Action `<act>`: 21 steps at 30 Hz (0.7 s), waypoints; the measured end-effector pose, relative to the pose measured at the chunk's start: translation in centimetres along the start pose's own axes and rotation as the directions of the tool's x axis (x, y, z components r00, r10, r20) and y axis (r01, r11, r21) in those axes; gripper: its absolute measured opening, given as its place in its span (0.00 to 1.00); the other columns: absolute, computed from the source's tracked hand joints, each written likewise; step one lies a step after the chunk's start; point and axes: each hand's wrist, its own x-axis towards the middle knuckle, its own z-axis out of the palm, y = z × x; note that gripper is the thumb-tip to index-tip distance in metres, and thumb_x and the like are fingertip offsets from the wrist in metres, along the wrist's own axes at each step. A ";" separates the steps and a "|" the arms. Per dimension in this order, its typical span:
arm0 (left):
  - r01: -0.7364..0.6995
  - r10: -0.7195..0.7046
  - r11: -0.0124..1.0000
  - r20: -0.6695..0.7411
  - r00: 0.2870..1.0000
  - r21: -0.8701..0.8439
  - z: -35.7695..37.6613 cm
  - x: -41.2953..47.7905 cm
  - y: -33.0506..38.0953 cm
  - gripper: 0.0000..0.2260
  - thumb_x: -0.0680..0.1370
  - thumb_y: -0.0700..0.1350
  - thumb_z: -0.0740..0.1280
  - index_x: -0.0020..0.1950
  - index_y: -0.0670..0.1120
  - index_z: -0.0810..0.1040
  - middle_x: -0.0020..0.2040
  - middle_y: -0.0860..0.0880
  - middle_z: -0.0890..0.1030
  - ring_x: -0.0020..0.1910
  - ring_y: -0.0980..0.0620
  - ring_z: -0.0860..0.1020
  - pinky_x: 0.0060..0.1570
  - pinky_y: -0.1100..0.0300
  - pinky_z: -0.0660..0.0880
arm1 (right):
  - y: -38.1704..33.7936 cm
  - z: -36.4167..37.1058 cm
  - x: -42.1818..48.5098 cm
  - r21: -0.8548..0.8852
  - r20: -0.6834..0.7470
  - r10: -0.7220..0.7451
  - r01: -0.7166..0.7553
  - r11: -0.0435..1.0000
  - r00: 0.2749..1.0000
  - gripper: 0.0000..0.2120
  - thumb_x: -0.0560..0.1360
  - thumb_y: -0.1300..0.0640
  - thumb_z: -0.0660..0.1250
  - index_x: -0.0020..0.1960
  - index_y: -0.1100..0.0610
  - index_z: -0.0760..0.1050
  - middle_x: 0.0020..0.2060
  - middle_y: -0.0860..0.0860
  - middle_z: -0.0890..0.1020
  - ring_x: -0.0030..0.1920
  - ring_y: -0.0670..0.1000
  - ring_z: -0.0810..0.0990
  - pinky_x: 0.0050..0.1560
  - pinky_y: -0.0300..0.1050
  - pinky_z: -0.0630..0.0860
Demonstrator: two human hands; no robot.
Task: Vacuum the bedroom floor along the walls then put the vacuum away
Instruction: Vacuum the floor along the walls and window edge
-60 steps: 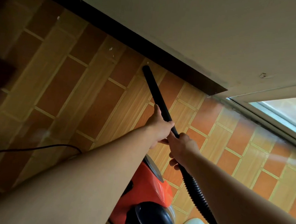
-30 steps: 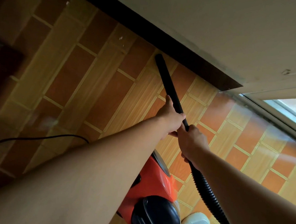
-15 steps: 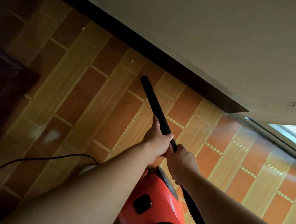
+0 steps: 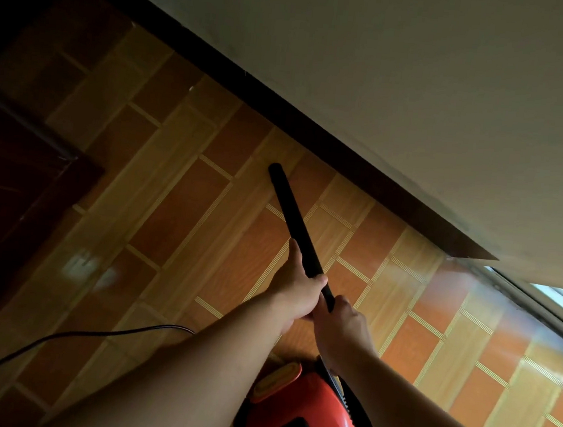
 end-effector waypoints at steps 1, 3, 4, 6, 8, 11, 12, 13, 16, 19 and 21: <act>0.003 -0.003 1.000 0.003 1.000 0.000 -0.1 0.0 0.0 0.40 0.84 0.44 0.66 0.83 0.63 0.40 0.69 0.45 0.76 0.61 0.44 0.81 0.49 0.48 0.85 | 0.0 0.1 -0.1 -0.001 0.000 0.003 -0.003 1.000 1.000 0.19 0.83 0.39 0.53 0.51 0.54 0.70 0.39 0.54 0.79 0.37 0.54 0.82 0.40 0.54 0.84; -0.001 0.001 1.000 0.002 1.000 -0.002 -0.3 0.1 0.3 0.41 0.84 0.44 0.66 0.83 0.63 0.40 0.68 0.45 0.76 0.61 0.44 0.81 0.49 0.47 0.85 | -0.4 0.1 0.1 -0.005 -0.002 0.000 0.000 1.000 1.000 0.20 0.82 0.38 0.53 0.51 0.54 0.70 0.40 0.55 0.80 0.37 0.56 0.83 0.41 0.58 0.84; -0.005 0.005 1.000 0.003 1.000 -0.008 -0.4 0.2 0.5 0.40 0.84 0.44 0.66 0.83 0.63 0.40 0.68 0.45 0.76 0.61 0.43 0.81 0.49 0.48 0.85 | -0.7 0.0 0.3 -0.007 -0.002 0.000 0.000 1.000 1.000 0.20 0.82 0.37 0.52 0.52 0.54 0.70 0.40 0.55 0.80 0.37 0.57 0.83 0.41 0.59 0.85; -0.011 0.011 1.000 0.002 1.000 -0.017 -0.6 0.4 1.1 0.40 0.84 0.44 0.66 0.83 0.62 0.40 0.69 0.45 0.76 0.61 0.43 0.81 0.49 0.48 0.85 | -1.2 -0.2 0.7 -0.009 -0.002 0.000 0.000 1.000 1.000 0.21 0.81 0.36 0.51 0.52 0.53 0.70 0.40 0.56 0.81 0.37 0.57 0.84 0.41 0.59 0.85; -0.019 0.019 1.000 -0.001 1.000 -0.019 -0.7 0.7 1.3 0.40 0.84 0.44 0.66 0.83 0.62 0.40 0.70 0.45 0.76 0.61 0.43 0.81 0.49 0.47 0.85 | -1.4 -0.2 1.1 -0.007 -0.005 -0.006 0.006 1.000 1.000 0.22 0.81 0.35 0.51 0.52 0.53 0.70 0.40 0.56 0.81 0.38 0.57 0.84 0.41 0.60 0.85; -0.016 0.016 0.999 0.008 1.000 -0.033 -0.7 0.5 1.1 0.41 0.84 0.44 0.66 0.83 0.63 0.40 0.69 0.45 0.76 0.62 0.43 0.81 0.50 0.47 0.84 | -1.1 -0.1 1.1 -0.002 -0.004 -0.004 0.004 1.000 1.000 0.21 0.81 0.36 0.52 0.52 0.53 0.70 0.40 0.56 0.81 0.37 0.56 0.84 0.41 0.60 0.85; -0.011 0.012 0.999 0.010 1.000 -0.034 -0.7 0.4 0.9 0.41 0.84 0.44 0.66 0.83 0.63 0.40 0.69 0.45 0.76 0.63 0.43 0.81 0.51 0.47 0.84 | -0.9 0.0 0.9 0.001 0.001 0.001 -0.001 1.000 1.000 0.21 0.81 0.36 0.52 0.52 0.53 0.70 0.40 0.56 0.81 0.37 0.56 0.84 0.41 0.60 0.85; -0.008 0.008 0.999 0.009 1.000 -0.033 -0.6 0.4 0.8 0.41 0.84 0.44 0.66 0.83 0.63 0.40 0.69 0.45 0.76 0.63 0.43 0.80 0.51 0.47 0.84 | -0.8 0.1 0.7 0.001 0.007 0.007 -0.007 1.000 1.000 0.21 0.81 0.37 0.52 0.53 0.53 0.71 0.40 0.56 0.81 0.37 0.56 0.84 0.41 0.60 0.85; -0.009 0.009 1.000 0.019 1.000 -0.029 -1.1 0.5 1.1 0.40 0.84 0.44 0.66 0.83 0.63 0.40 0.68 0.45 0.76 0.61 0.43 0.81 0.51 0.46 0.85 | -1.5 -0.1 0.8 -0.010 0.014 0.011 -0.011 1.000 1.000 0.22 0.81 0.37 0.52 0.55 0.55 0.71 0.41 0.56 0.81 0.37 0.57 0.84 0.40 0.60 0.85; -0.033 0.034 0.998 0.013 0.999 -0.057 -2.2 1.5 2.4 0.39 0.84 0.43 0.66 0.83 0.63 0.42 0.68 0.46 0.76 0.54 0.47 0.81 0.43 0.52 0.85 | -3.3 -0.7 1.8 0.002 0.025 0.006 -0.007 1.000 1.000 0.23 0.83 0.37 0.51 0.58 0.56 0.70 0.40 0.58 0.81 0.31 0.55 0.82 0.29 0.50 0.83; -0.055 0.055 0.995 0.001 0.998 -0.083 -3.1 2.0 3.3 0.39 0.84 0.42 0.65 0.83 0.63 0.43 0.63 0.48 0.76 0.47 0.51 0.79 0.36 0.57 0.83 | -4.5 -1.0 2.6 0.013 0.035 0.011 -0.011 1.000 0.999 0.24 0.83 0.37 0.51 0.60 0.56 0.70 0.40 0.58 0.82 0.30 0.54 0.81 0.27 0.46 0.81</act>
